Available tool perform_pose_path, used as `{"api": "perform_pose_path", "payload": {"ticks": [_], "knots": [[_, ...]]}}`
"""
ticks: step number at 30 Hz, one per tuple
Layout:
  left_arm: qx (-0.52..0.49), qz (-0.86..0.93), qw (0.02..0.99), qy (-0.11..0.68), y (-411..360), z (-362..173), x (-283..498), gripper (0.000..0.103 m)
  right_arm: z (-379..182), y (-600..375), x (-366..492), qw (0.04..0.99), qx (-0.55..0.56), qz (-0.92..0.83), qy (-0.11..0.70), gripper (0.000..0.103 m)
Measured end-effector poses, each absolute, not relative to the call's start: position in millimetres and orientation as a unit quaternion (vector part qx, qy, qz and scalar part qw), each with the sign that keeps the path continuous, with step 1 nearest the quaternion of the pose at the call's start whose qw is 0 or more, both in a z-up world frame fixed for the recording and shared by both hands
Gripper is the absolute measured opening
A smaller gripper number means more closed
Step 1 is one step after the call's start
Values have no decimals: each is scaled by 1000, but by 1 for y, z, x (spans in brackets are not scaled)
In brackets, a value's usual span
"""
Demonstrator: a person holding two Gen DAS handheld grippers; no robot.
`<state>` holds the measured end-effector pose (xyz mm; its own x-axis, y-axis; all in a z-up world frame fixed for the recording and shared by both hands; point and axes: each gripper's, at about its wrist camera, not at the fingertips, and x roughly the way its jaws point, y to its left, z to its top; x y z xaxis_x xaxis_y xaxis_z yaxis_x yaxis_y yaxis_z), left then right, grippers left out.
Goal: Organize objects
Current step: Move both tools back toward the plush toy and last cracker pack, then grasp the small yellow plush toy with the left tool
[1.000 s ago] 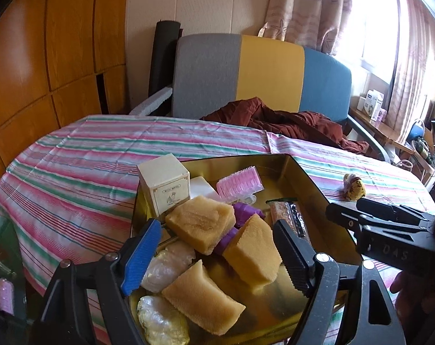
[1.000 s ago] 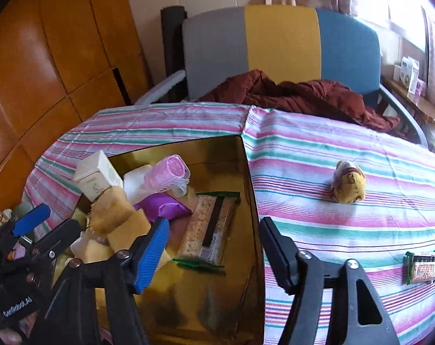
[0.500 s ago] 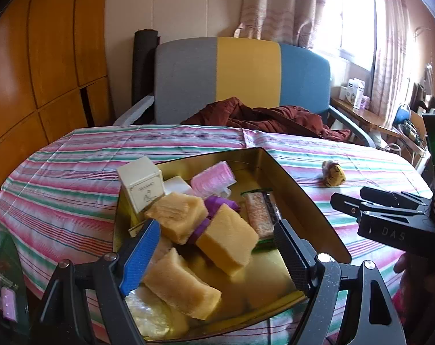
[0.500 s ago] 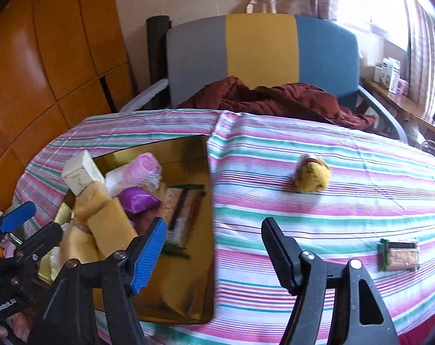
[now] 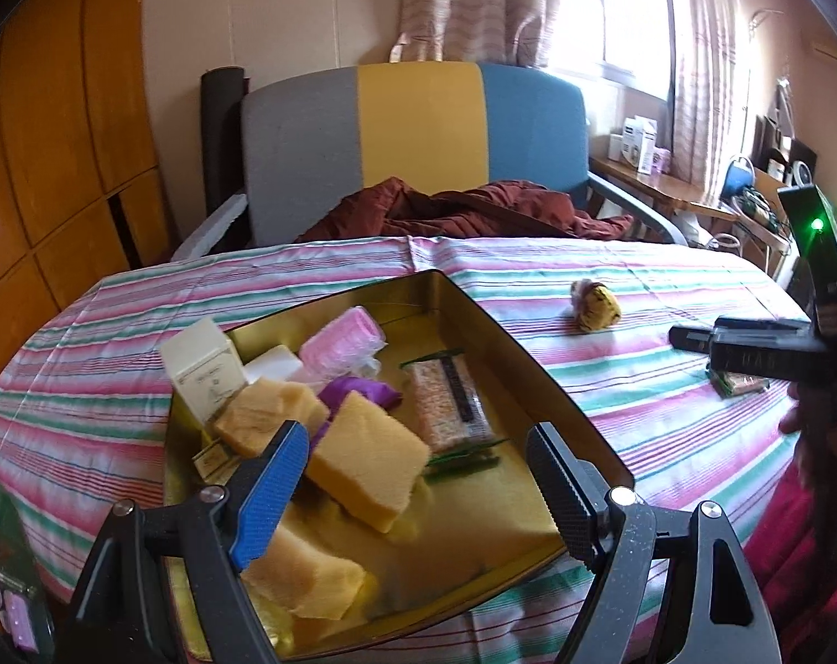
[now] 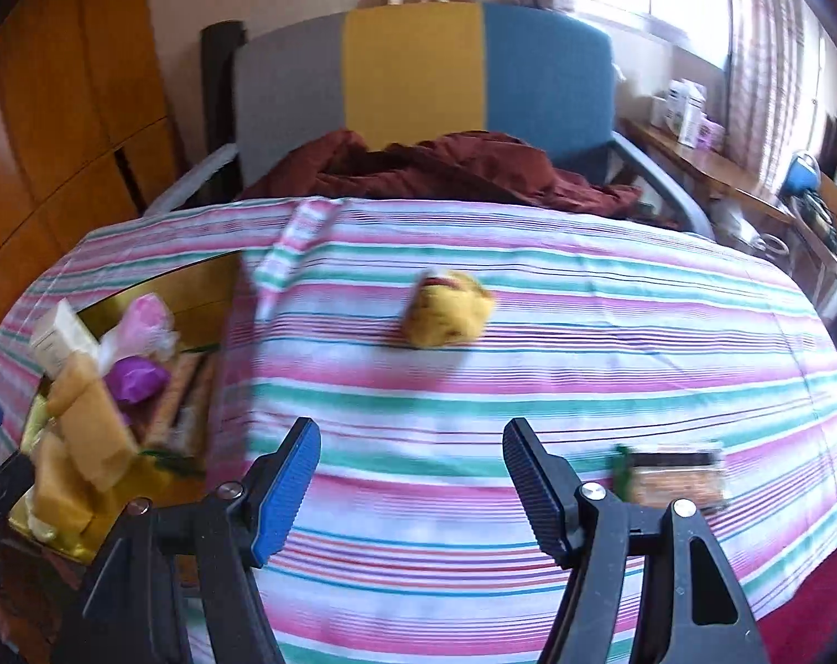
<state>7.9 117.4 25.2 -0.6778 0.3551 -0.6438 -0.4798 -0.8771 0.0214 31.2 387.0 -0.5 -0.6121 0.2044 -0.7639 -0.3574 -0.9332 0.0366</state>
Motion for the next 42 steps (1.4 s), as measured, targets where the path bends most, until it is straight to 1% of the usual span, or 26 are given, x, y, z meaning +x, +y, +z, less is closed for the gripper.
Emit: {"api": "perform_pose_path", "payload": {"ticks": [9,11,13,15,22,36,42], "knots": [[-337,900,250,120,146,18,9,82,8,469,45,250,-402,877,78,70],[-340,897,253,124,152,17,8,82,2,488,49,269,-401,871,92,70],[-341,895,255,132,160,15,9,82,-8,506,52,287,-408,858,123,70],[-343,892,259,140,168,14,8,82,-12,520,57,285,-406,850,176,70],[-351,878,283,157,199,11,4,82,-12,534,70,281,-393,842,241,70],[-362,857,308,198,253,-6,3,82,-15,546,76,269,-385,835,285,70],[-380,847,313,199,272,-10,-4,82,-17,547,75,265,-387,834,291,70]]}}
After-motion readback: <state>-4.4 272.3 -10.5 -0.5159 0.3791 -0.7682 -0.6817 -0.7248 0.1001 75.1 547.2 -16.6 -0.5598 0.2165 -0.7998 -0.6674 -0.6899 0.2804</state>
